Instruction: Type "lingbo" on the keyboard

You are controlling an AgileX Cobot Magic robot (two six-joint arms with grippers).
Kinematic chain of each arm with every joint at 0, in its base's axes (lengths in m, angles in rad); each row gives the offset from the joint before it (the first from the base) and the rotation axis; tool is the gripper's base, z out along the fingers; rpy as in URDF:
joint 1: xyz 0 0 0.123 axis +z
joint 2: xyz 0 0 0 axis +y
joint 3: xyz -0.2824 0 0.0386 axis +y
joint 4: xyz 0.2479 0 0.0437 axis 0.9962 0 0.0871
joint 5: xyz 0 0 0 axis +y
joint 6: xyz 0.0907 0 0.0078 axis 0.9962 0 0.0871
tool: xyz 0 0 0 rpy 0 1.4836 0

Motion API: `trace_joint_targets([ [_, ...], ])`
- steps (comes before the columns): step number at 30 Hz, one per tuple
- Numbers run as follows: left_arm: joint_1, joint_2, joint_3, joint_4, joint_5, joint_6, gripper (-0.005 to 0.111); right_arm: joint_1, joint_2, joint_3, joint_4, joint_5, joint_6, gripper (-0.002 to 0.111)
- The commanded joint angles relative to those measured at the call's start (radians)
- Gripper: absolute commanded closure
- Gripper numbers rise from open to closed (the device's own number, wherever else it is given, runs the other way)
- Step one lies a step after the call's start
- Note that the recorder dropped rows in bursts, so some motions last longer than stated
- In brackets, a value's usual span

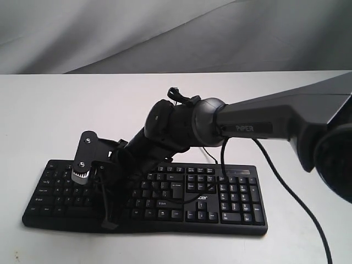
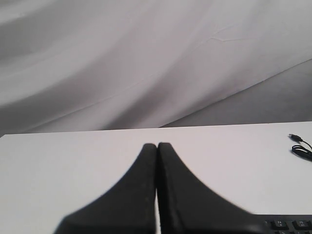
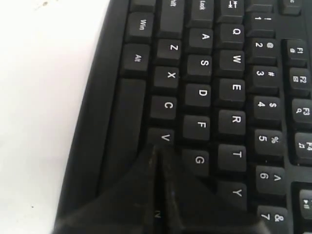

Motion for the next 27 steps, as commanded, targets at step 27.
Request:
trace_joint_targets([
  [27, -0.007, -0.005, 0.005, 0.0, -0.01, -0.002, 0.106, -0.127, -0.136, 0.187, 0.066, -0.075, -0.053, 0.108],
])
